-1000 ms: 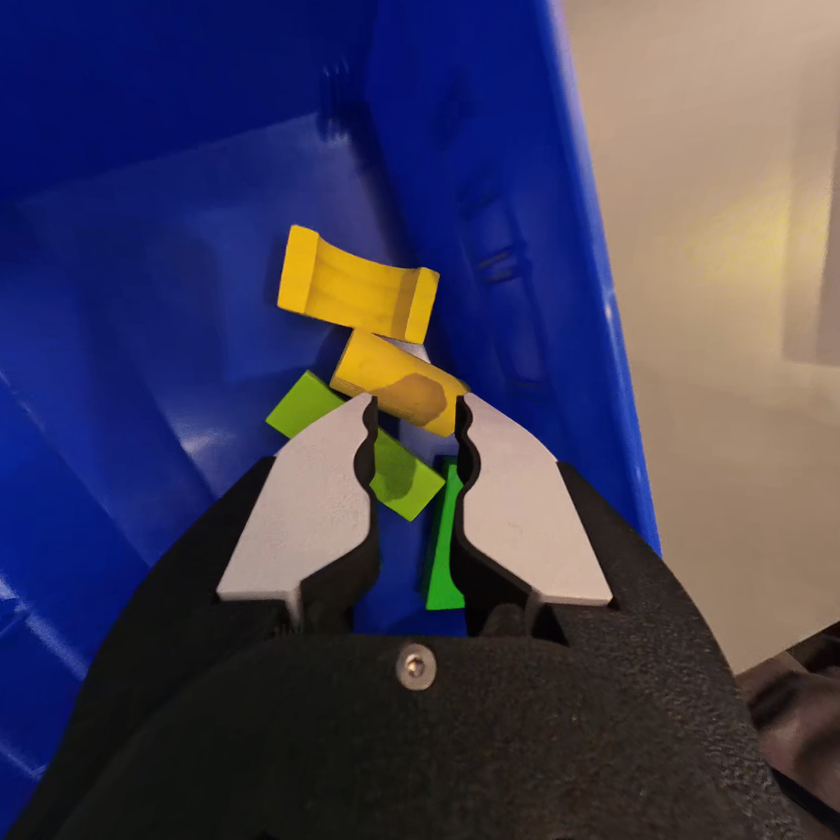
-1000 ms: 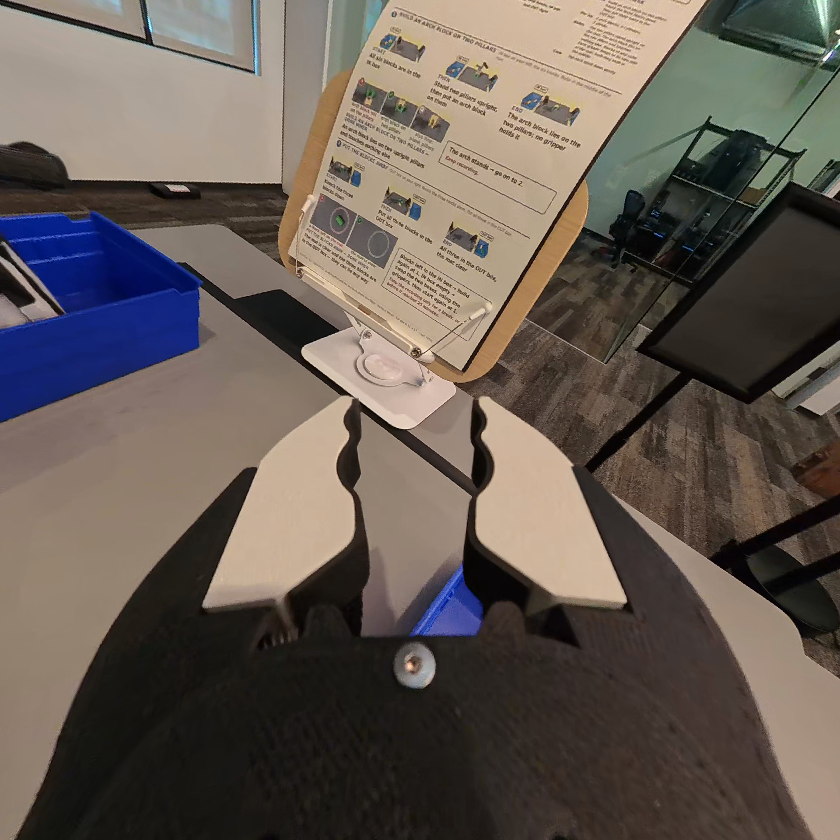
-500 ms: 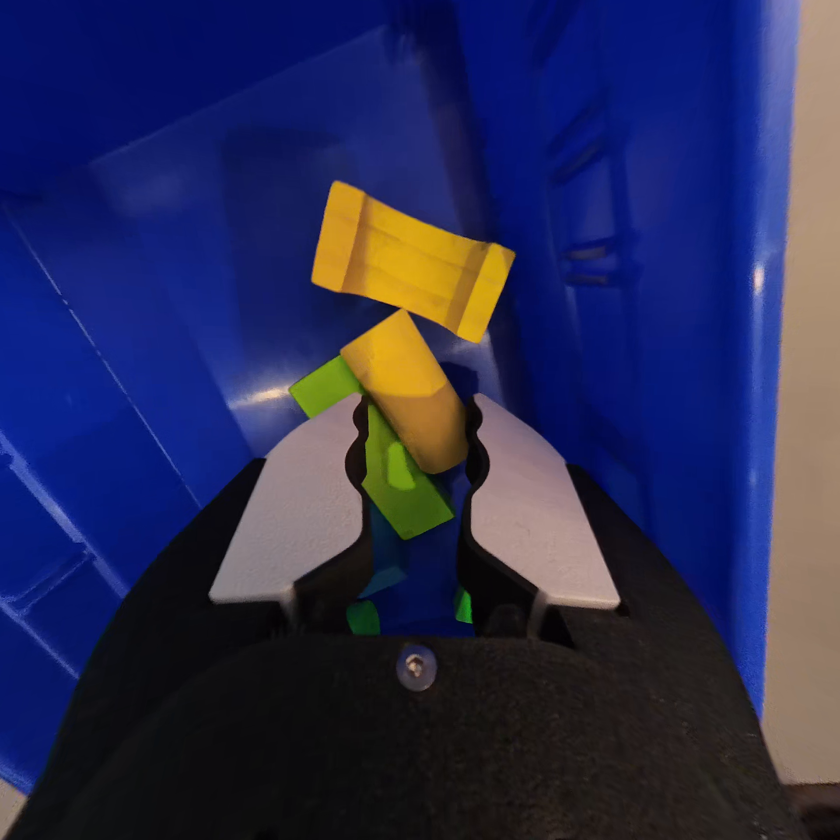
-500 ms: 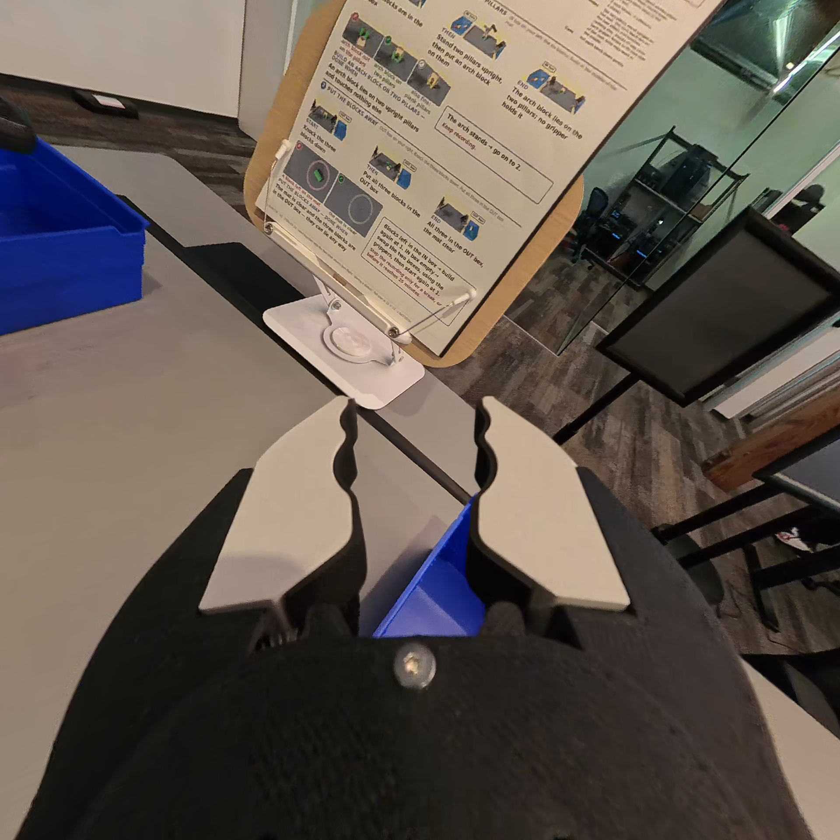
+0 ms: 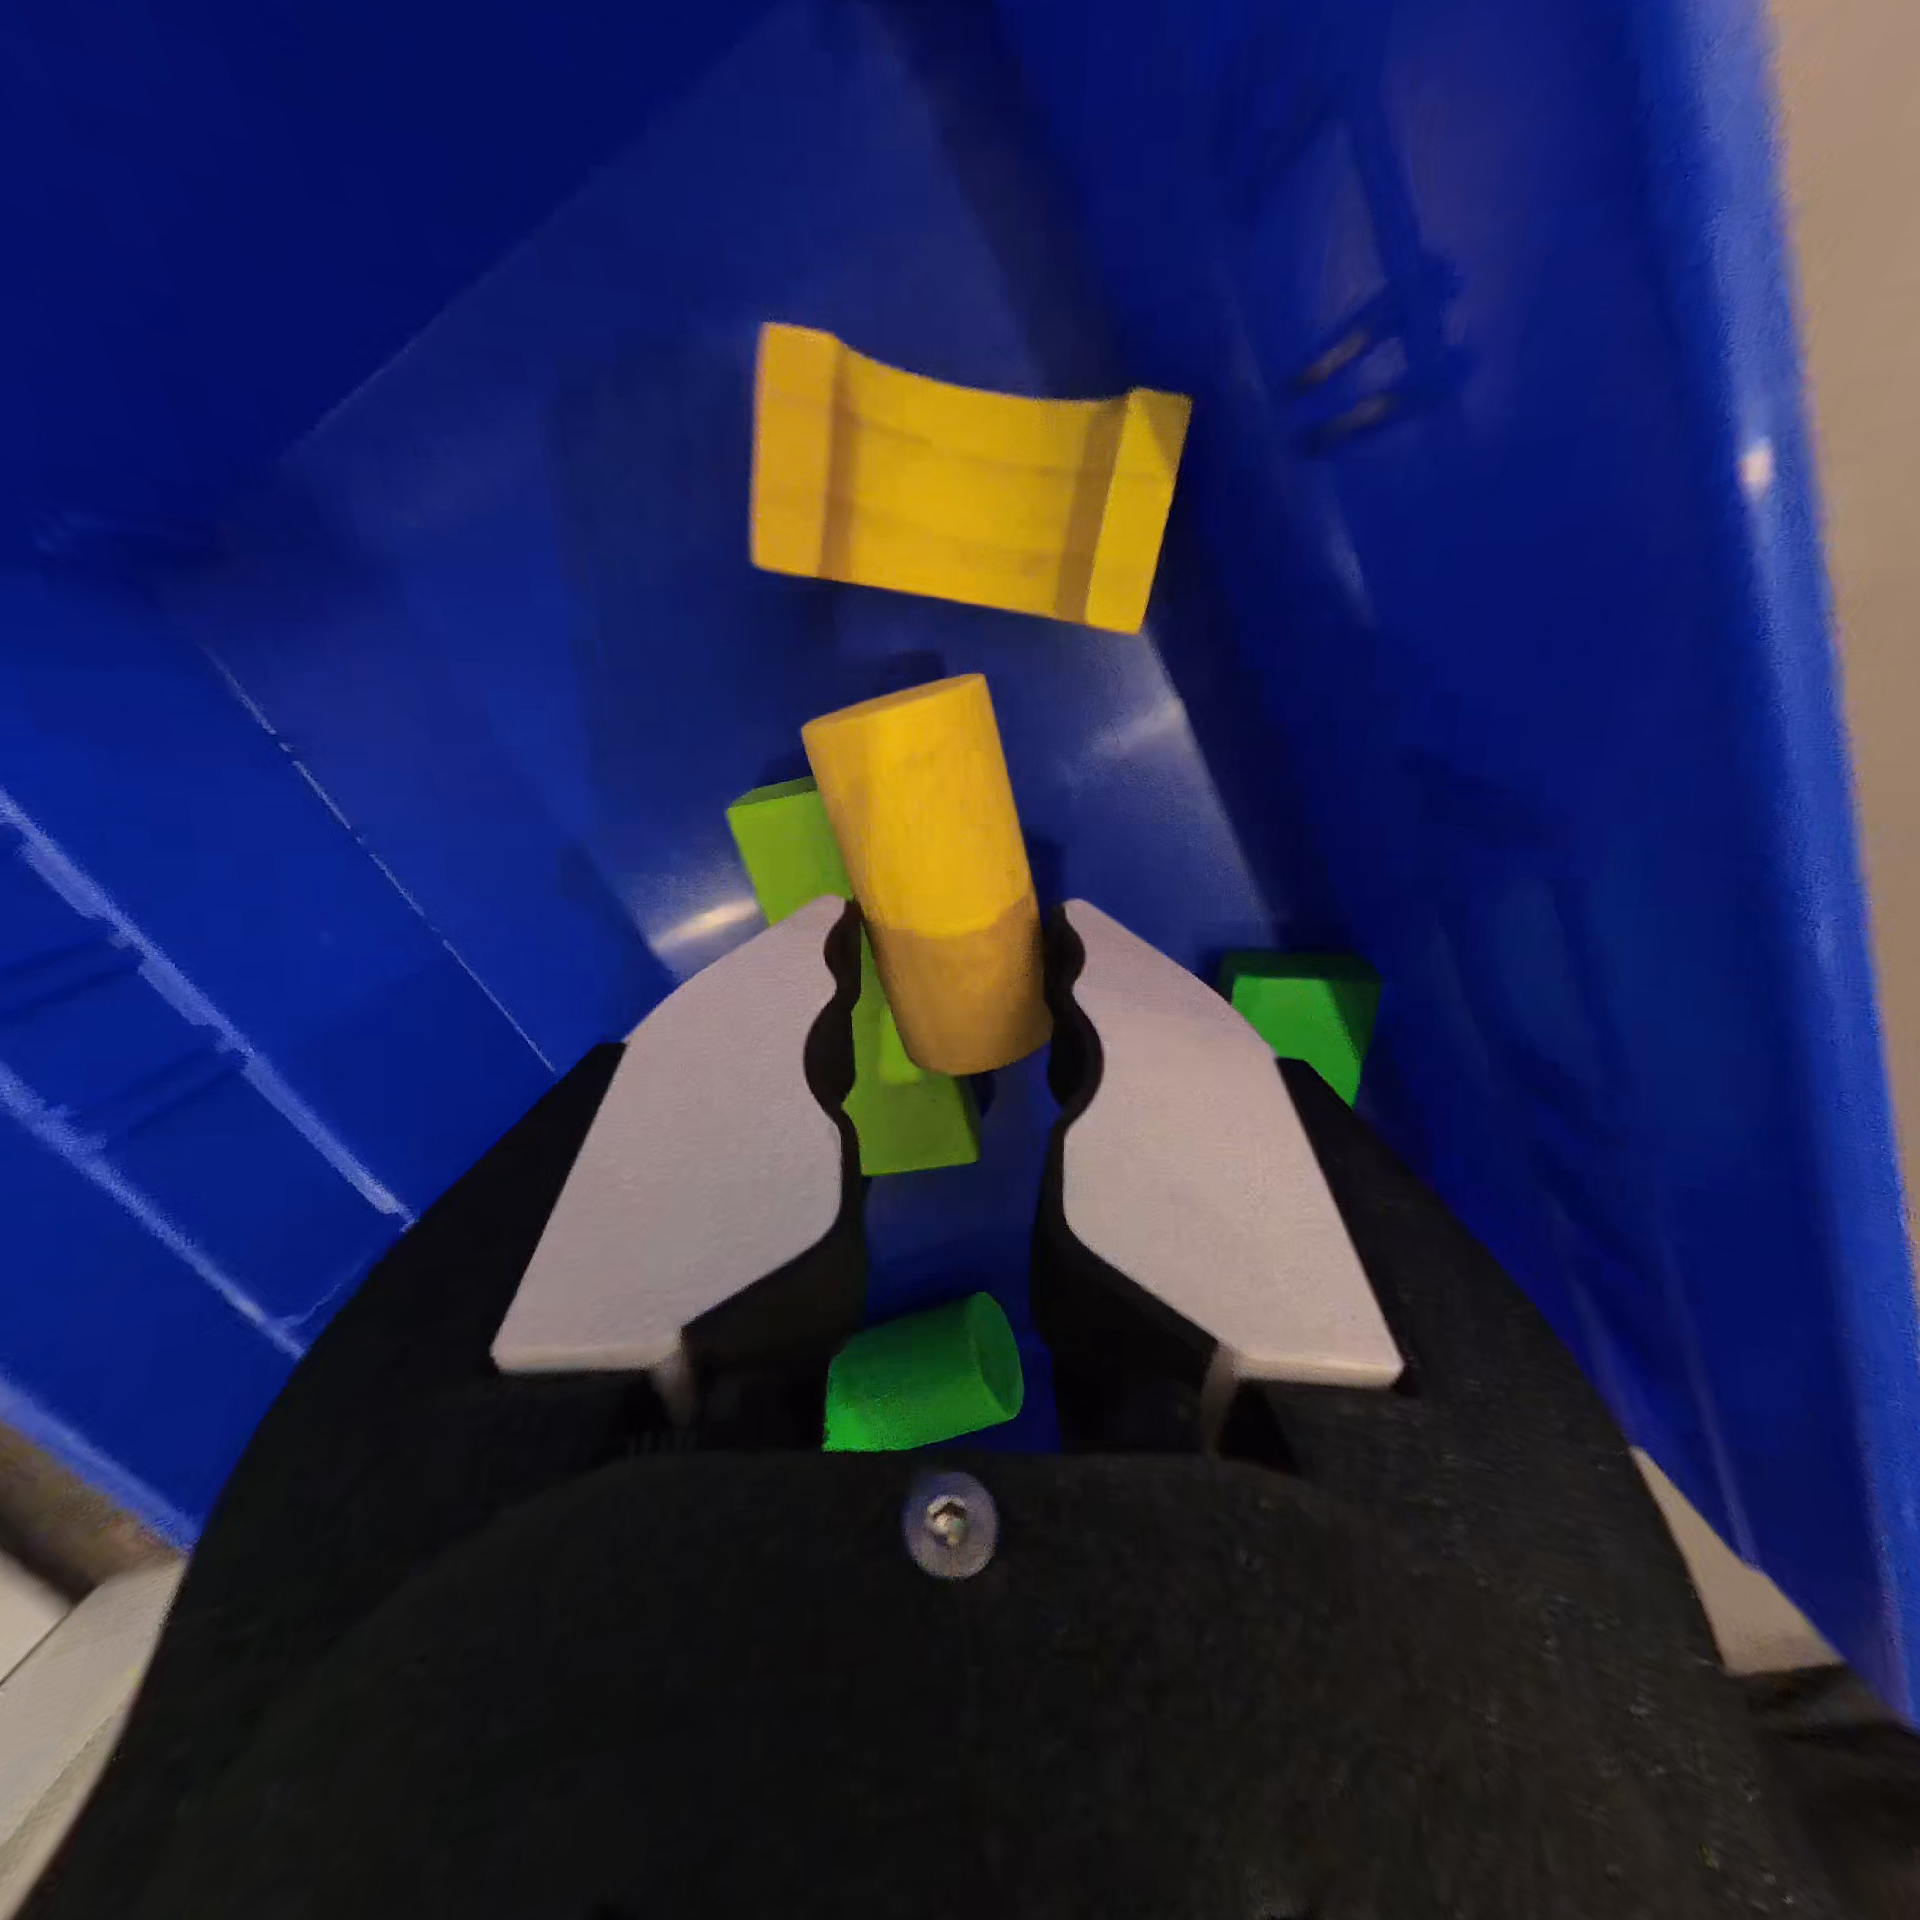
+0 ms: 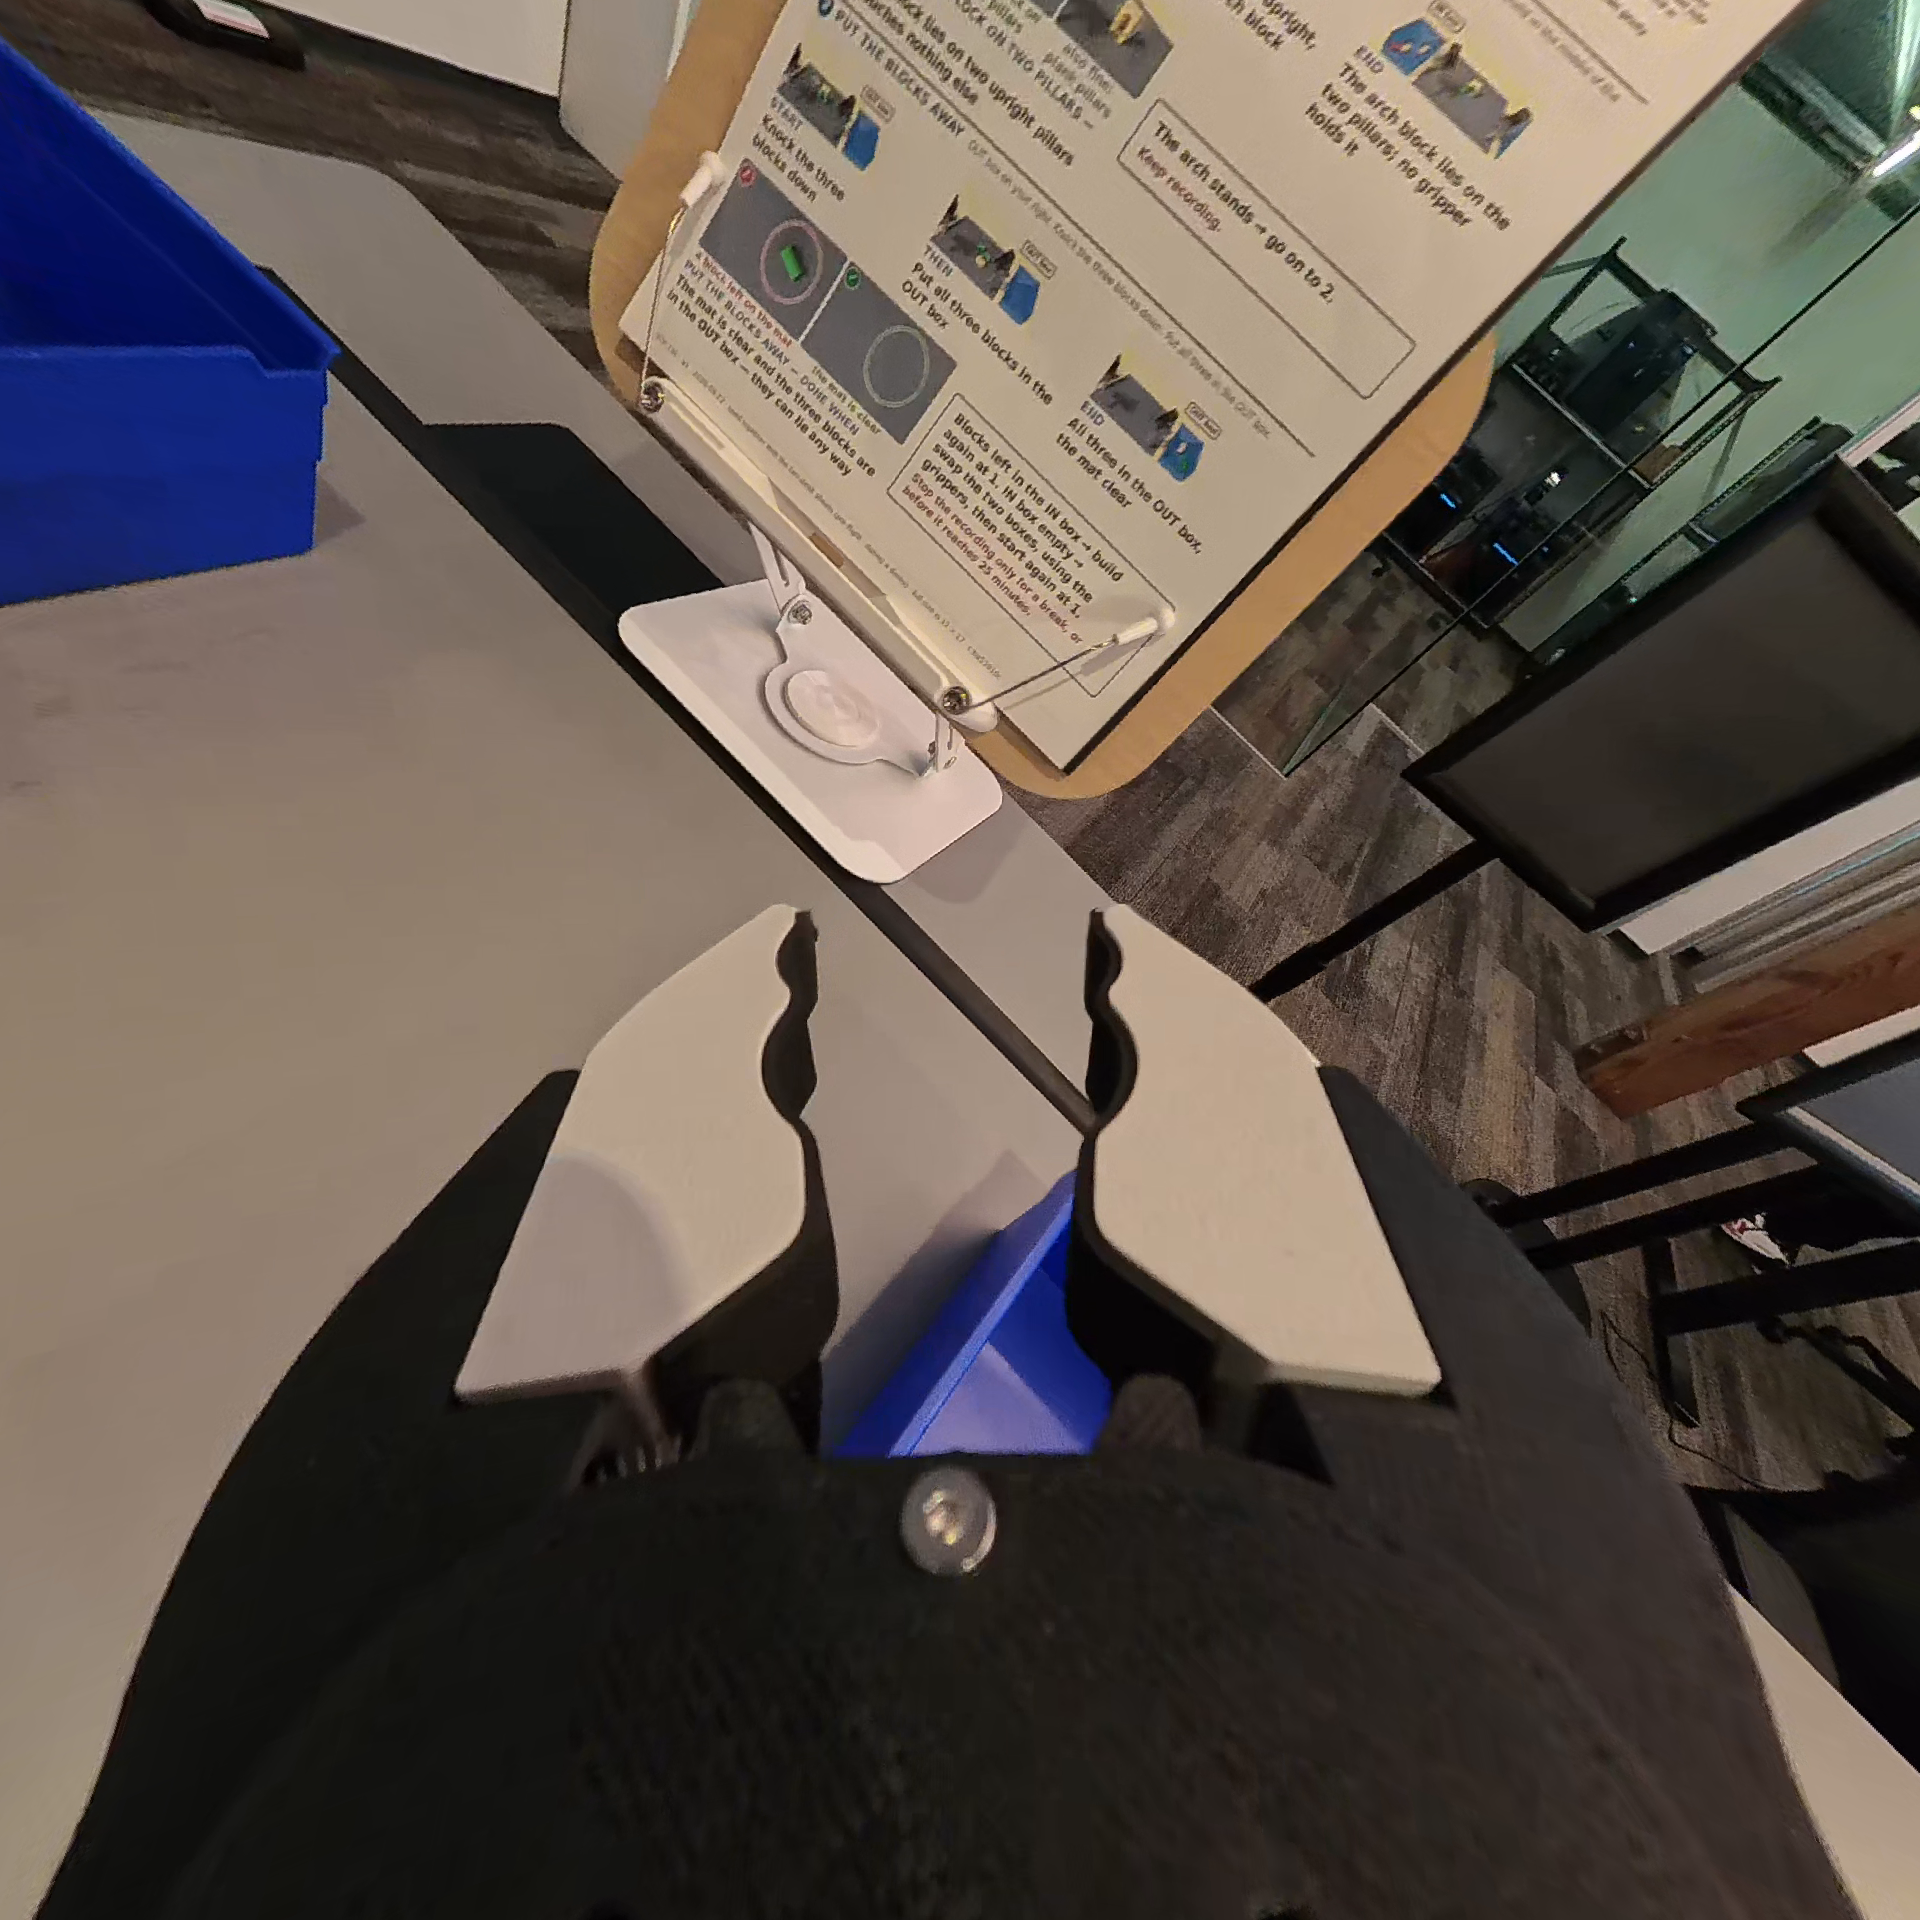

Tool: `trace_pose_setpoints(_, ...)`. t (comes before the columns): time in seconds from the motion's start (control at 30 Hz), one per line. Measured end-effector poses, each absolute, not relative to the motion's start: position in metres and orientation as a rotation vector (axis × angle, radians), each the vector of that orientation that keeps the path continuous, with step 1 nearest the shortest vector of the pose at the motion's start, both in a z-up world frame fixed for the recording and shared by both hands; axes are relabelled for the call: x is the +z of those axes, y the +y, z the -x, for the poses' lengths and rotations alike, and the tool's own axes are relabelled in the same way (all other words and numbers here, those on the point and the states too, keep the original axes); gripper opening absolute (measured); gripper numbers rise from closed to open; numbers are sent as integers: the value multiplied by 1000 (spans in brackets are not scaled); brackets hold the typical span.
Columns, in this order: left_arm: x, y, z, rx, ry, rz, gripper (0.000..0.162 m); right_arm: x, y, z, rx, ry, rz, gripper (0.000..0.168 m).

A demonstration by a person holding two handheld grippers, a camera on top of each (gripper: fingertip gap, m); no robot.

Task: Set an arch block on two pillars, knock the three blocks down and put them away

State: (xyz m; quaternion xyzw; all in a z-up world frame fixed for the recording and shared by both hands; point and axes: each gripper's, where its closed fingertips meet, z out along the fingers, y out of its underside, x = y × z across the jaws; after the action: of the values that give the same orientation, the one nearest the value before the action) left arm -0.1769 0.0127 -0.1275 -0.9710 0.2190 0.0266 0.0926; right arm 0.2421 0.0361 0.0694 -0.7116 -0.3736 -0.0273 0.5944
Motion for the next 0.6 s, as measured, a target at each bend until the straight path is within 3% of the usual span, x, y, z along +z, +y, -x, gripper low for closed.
trace_pose_setpoints(0.2, -35, 16, 155, -387, 602, 2469, 34, 49, 35, -207, 82, -921, 1673, 50)
trace_pose_setpoints(0.37, 69, -34, 59, -864, 911, 1891, 34, 45, -18, -109, 728, -1034, 1531, 50)
trace_pose_setpoints(0.47, 85, -71, -2, -1005, 1136, 1691, 34, 58, -60, -69, 1125, -1046, 1413, 54)
trace_pose_setpoints(0.6, 68, -96, -47, -1047, 1307, 1670, 34, 78, -89, -58, 1420, -994, 1310, 55)
